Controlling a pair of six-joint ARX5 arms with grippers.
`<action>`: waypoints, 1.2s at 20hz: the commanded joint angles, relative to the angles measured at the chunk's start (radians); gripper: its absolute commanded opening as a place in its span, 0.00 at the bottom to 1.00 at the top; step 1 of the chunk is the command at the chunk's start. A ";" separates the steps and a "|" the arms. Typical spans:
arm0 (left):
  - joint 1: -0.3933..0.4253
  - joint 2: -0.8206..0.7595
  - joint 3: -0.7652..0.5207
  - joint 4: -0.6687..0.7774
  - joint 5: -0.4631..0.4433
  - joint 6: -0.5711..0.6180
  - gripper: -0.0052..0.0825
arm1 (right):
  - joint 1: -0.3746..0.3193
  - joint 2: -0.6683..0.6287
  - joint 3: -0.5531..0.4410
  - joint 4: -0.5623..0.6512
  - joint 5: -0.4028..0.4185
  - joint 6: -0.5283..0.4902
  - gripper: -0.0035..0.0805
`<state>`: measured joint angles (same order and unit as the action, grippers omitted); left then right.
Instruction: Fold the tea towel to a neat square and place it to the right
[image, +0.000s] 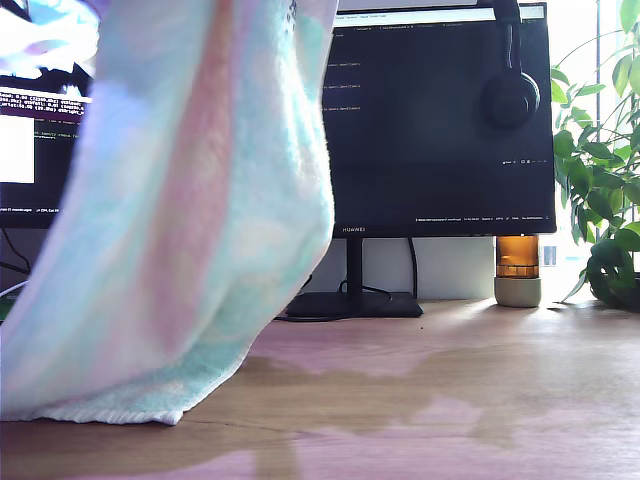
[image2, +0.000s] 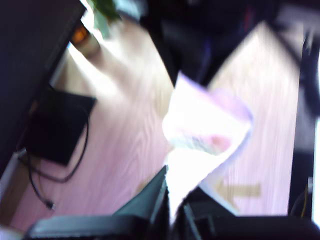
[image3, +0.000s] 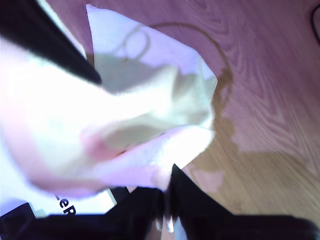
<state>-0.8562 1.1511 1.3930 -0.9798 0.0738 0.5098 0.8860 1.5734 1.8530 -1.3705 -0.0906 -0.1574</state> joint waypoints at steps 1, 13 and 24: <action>0.024 0.008 -0.009 0.023 0.002 0.040 0.03 | 0.009 -0.011 0.003 0.016 0.021 -0.005 0.03; 0.290 0.206 -0.008 0.553 -0.031 0.344 0.03 | -0.111 0.122 0.004 0.521 0.285 -0.131 0.03; 0.449 0.351 0.237 0.812 -0.006 0.476 0.03 | -0.206 0.270 0.320 0.725 0.344 -0.282 0.03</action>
<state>-0.4099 1.4982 1.6108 -0.1726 0.0624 0.9771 0.6807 1.8431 2.1647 -0.6510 0.2504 -0.4290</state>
